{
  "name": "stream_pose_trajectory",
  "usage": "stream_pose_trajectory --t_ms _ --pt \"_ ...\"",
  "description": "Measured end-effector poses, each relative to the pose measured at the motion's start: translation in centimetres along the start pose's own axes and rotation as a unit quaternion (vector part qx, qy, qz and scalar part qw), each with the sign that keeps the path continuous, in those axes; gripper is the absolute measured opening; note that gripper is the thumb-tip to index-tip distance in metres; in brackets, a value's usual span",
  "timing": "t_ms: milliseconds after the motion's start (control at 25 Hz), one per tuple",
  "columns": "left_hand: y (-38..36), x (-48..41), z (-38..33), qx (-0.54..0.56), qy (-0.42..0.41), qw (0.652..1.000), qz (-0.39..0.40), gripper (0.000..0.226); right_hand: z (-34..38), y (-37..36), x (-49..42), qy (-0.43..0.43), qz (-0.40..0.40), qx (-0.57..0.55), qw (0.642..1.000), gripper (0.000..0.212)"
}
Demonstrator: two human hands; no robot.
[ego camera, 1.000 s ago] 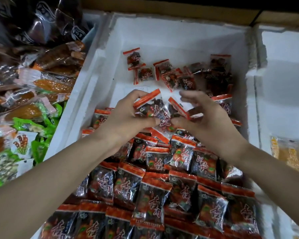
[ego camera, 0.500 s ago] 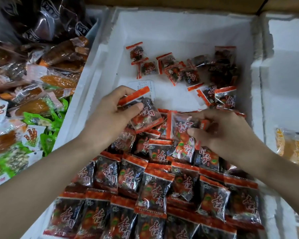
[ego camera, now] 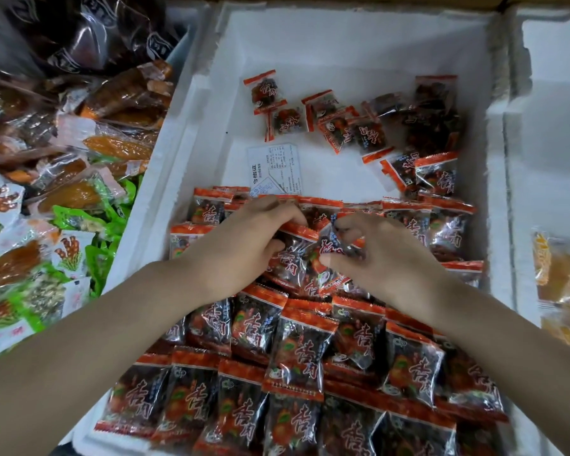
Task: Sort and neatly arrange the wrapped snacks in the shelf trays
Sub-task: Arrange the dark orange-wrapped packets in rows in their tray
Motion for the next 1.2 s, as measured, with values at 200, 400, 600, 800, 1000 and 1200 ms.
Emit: stream_pose_trajectory --t_ms 200,400,600,800,1000,1200 --pt "-0.3 0.6 -0.1 -0.113 -0.061 0.992 0.013 0.060 -0.1 -1.3 -1.4 -0.034 0.050 -0.043 0.997 0.041" --pt "-1.0 1.0 -0.1 -0.164 -0.098 0.981 0.016 0.070 -1.4 0.7 -1.3 -0.062 0.022 -0.079 0.995 0.021" --pt "-1.5 1.0 -0.2 -0.179 -0.121 0.976 0.010 0.071 -0.8 0.0 -0.8 -0.082 0.054 -0.184 0.978 0.008" --pt "-0.6 1.0 -0.1 -0.140 -0.099 0.985 -0.024 0.060 0.8 -1.5 -0.4 -0.010 0.064 -0.070 0.995 0.027" --pt "-1.9 1.3 0.2 -0.129 -0.063 0.989 0.029 0.079 0.6 -1.1 -0.1 0.003 0.011 -0.040 0.999 0.028" --pt "-1.9 1.3 0.4 -0.128 -0.054 0.990 0.031 0.079 -0.2 -1.1 -0.1 -0.008 -0.028 -0.038 0.999 0.020"
Point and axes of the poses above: each hand's wrist, its own x-axis away from the middle knuckle, its own y-axis out of the back of the hand, z = x × y, the point moved 9 cm from there along -x, towards the middle knuckle, and after that the axes turned 6 degrees about -z, right-handed, at the moved point
